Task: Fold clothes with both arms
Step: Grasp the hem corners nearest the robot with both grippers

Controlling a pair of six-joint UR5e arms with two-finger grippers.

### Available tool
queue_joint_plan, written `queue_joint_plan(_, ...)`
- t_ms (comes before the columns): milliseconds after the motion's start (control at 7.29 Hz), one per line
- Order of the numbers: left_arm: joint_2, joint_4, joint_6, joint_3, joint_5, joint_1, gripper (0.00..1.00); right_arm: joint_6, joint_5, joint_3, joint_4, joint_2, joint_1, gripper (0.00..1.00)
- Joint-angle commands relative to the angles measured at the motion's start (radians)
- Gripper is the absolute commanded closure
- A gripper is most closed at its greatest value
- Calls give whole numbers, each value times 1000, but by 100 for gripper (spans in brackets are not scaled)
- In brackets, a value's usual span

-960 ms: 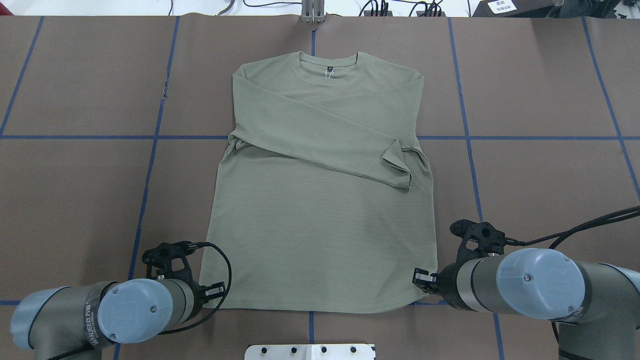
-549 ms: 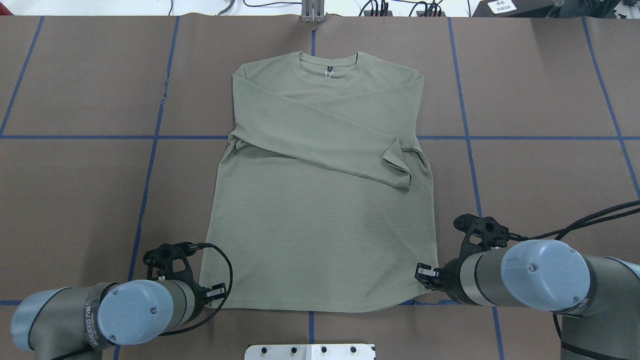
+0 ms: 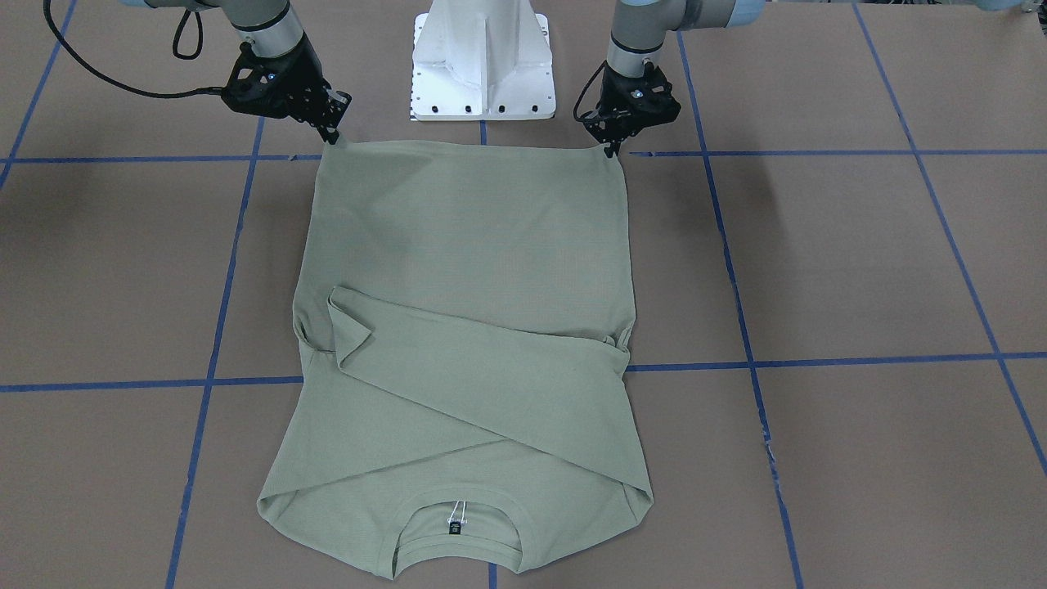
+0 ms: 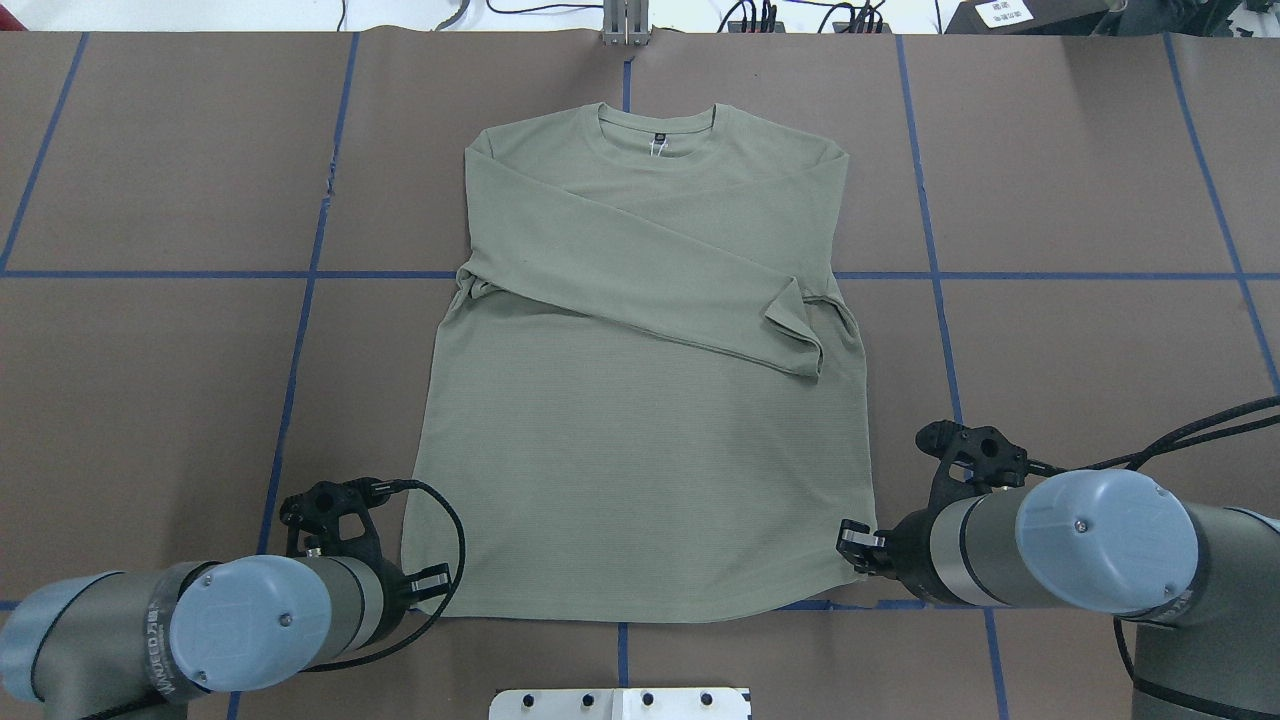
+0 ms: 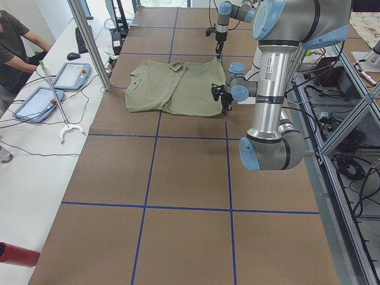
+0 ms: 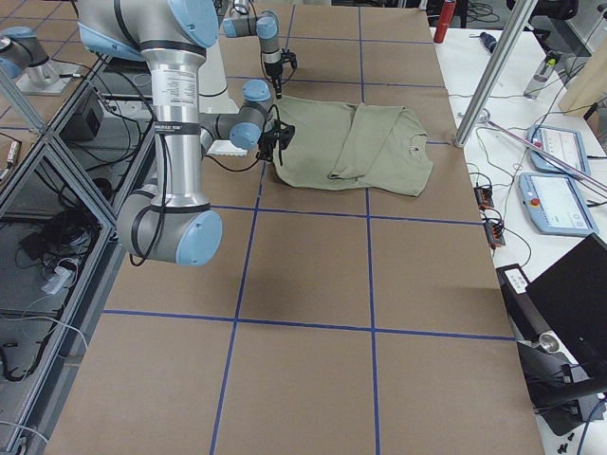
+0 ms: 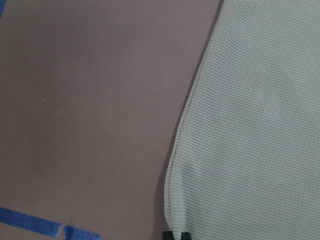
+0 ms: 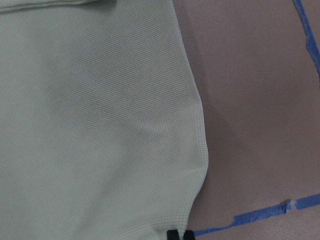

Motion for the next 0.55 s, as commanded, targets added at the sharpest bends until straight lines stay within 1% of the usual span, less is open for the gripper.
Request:
queue_joint_plan(0, 78, 2, 2, -145, -16, -7, 100, 0, 49, 42, 0, -31, 10, 100)
queue_joint_plan(137, 92, 36, 9, -199, -46, -7, 100, -6, 86, 74, 0, -68, 10, 100)
queue_joint_plan(274, 86, 77, 9, -252, -57, -7, 100, -8, 133, 90, 1, -80, 12, 100)
queue_joint_plan(412, 88, 90, 9, -304, -59, -7, 100, -8, 185, 114, 5, -98, 12, 100)
